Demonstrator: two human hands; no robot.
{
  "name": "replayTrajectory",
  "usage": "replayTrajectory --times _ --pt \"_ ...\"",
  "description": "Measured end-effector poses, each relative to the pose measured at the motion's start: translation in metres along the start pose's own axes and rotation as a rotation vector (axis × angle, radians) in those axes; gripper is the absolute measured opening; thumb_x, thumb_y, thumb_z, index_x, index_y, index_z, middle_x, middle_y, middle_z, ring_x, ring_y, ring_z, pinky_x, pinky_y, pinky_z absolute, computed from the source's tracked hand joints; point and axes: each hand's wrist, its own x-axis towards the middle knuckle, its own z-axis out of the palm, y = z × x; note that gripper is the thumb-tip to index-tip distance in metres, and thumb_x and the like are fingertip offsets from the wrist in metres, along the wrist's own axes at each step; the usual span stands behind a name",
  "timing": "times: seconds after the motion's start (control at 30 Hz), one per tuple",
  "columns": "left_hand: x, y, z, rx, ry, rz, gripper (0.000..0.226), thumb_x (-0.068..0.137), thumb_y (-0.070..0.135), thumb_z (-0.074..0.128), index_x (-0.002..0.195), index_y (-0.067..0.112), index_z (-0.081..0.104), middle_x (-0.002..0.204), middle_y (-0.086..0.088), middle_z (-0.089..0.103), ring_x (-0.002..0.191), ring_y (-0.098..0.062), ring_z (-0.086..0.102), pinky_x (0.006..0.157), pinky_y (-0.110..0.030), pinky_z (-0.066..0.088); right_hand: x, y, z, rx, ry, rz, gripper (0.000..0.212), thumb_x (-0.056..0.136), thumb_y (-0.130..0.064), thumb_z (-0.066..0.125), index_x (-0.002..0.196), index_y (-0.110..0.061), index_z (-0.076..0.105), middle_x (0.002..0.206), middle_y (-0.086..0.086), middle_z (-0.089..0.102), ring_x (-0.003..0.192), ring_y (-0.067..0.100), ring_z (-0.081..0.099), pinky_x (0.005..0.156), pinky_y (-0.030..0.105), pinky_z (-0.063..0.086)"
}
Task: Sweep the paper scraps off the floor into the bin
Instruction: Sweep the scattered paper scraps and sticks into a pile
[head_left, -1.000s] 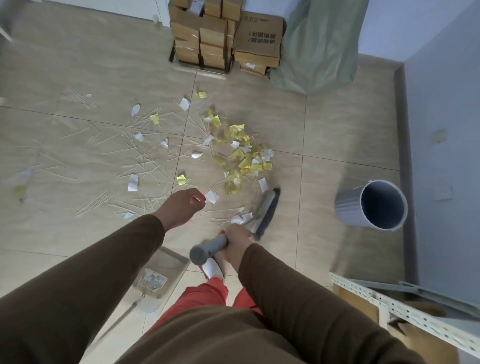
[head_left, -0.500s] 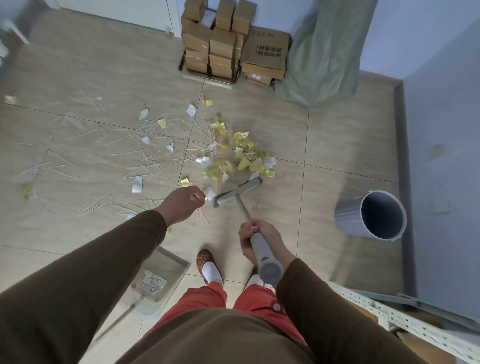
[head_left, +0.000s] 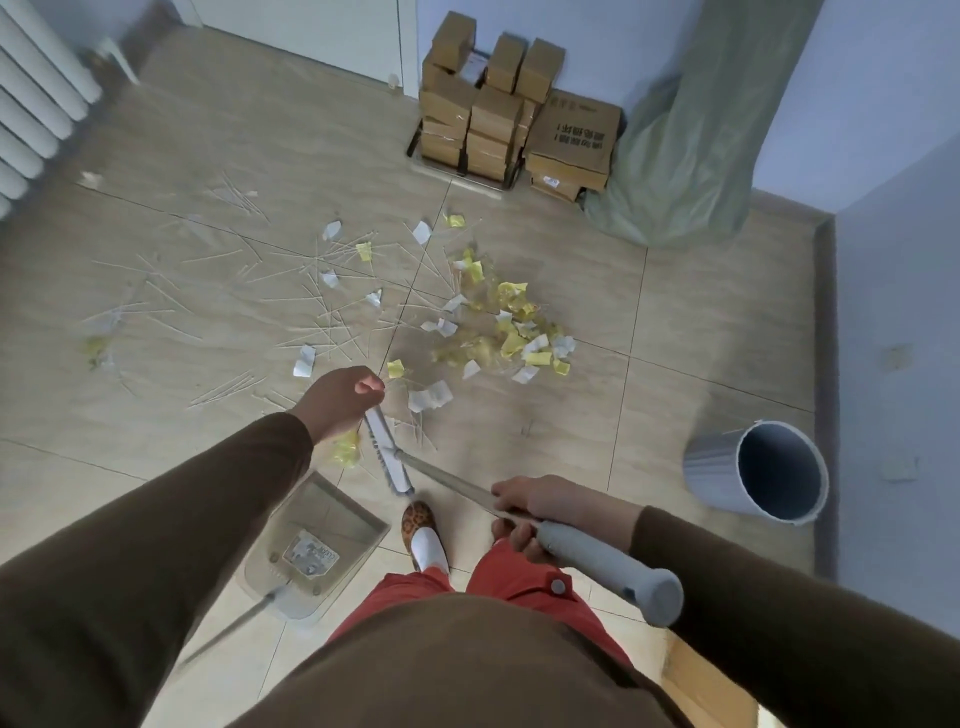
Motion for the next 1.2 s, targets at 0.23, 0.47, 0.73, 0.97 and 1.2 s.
replayTrajectory --times 0.23,0.47,0.73,0.97,1.2 --pt "-0.008 -0.020 0.000 -0.046 0.025 -0.084 0.020 0.096 0.025 0.057 0.110 0.017 0.068 0.115 -0.006 0.068 0.105 -0.023 0.062 0.083 -0.033 0.045 0.054 -0.068 0.013 -0.249 -0.099 0.026 0.017 0.099 -0.014 0.039 0.090 -0.003 0.048 0.076 0.005 0.055 0.036 0.007 0.053 0.034 0.017 0.043" --pt "0.010 -0.025 -0.001 -0.088 0.062 -0.145 0.022 0.096 0.026 0.057 0.114 0.018 0.067 0.118 -0.007 0.068 0.106 -0.024 0.062 0.082 -0.033 0.043 0.059 -0.140 -0.008 -0.362 0.049 -0.101 0.019 0.101 -0.007 0.036 0.088 0.000 0.048 0.086 0.012 0.058 0.033 0.009 0.049 0.039 0.016 0.042" --pt "0.044 0.000 -0.025 -0.064 0.104 -0.148 0.024 0.097 0.024 0.056 0.116 0.016 0.067 0.120 -0.009 0.068 0.103 -0.022 0.060 0.083 -0.033 0.043 0.046 -0.150 -0.048 -0.170 0.101 -0.171 0.009 0.099 -0.008 0.042 0.106 -0.007 0.048 0.084 0.014 0.062 0.033 0.009 0.050 0.034 0.016 0.040" --pt "0.061 0.008 -0.052 -0.079 0.179 -0.150 0.026 0.097 0.018 0.055 0.117 0.010 0.068 0.122 -0.013 0.068 0.110 -0.028 0.061 0.090 -0.036 0.046 0.026 -0.160 -0.017 -0.226 -0.085 -0.134 0.009 0.100 -0.016 0.043 0.100 -0.017 0.051 0.074 0.003 0.058 0.037 0.006 0.048 0.031 0.014 0.036" --pt "0.054 -0.027 -0.066 -0.129 0.161 -0.201 0.020 0.095 0.020 0.057 0.111 0.016 0.069 0.108 -0.004 0.066 0.100 -0.021 0.058 0.083 -0.031 0.041 0.091 -0.162 0.062 -0.204 -0.269 0.075 0.021 0.104 -0.010 0.030 0.088 -0.008 0.043 0.068 0.006 0.058 0.032 0.005 0.049 0.031 0.013 0.036"
